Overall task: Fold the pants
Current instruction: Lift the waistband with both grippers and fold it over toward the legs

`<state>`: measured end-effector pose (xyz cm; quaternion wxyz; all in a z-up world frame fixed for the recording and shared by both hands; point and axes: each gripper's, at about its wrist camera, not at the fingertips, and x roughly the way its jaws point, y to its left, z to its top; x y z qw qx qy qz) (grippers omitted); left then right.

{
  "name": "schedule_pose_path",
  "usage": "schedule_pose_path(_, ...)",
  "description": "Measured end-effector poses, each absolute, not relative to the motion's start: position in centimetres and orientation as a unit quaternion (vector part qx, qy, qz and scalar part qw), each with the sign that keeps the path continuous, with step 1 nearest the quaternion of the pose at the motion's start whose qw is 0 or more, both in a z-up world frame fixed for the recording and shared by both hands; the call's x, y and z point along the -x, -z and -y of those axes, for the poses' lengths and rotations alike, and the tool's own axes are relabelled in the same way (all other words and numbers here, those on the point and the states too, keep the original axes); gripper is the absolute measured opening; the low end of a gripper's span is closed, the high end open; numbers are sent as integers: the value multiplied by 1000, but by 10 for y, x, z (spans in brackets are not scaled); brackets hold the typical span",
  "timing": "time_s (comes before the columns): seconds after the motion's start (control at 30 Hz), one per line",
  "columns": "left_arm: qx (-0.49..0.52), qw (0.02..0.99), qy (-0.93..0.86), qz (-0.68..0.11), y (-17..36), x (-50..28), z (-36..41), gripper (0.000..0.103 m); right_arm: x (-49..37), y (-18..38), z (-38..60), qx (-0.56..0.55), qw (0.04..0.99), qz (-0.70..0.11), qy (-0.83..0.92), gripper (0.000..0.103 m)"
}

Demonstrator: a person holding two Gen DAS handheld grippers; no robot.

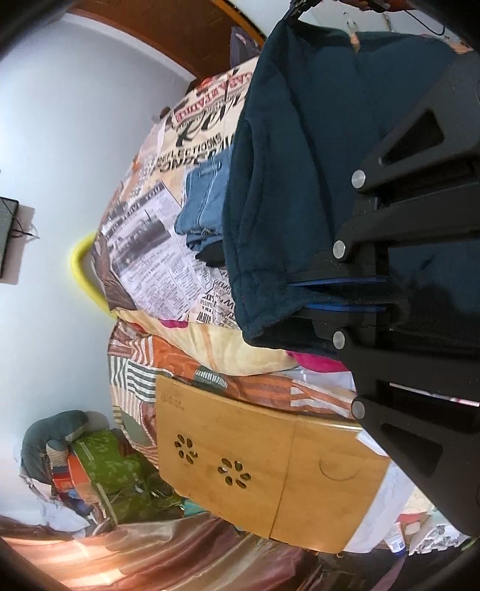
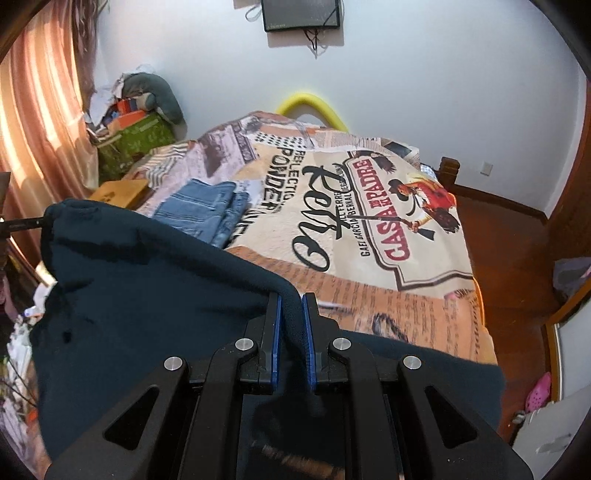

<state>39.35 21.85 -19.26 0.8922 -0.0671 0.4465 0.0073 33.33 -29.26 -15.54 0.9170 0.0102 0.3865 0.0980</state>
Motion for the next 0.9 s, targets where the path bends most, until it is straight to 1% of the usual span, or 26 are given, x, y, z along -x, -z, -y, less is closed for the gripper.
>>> schedule_pose_path(0.13, 49, 897, -6, -439, 180, -361, -216, 8, -300, 141, 290, -19, 919, -379, -102, 10)
schedule_pose_path(0.27, 36, 895, -16, -443, 183, -325, -214, 8, -265, 133, 285, -25, 920, -375, -110, 10)
schedule_pose_path(0.53, 39, 890, -25, -454, 207, -261, -224, 8, -198, 149, 268, -35, 911, -389, -132, 10)
schedule_pose_path(0.67, 15, 882, -35, -469, 241, -229, -218, 8, -175, 169, 261, -38, 904, -405, -136, 10)
schedule_pose_path(0.8, 21, 862, -44, -504, 283, -208, -216, 9, -164, 195, 258, -60, 893, -426, -134, 10)
schedule_pose_path(0.9, 24, 854, -58, -516, 298, -194, -217, 9, -155, 214, 253, -65, 885, -443, -129, 10)
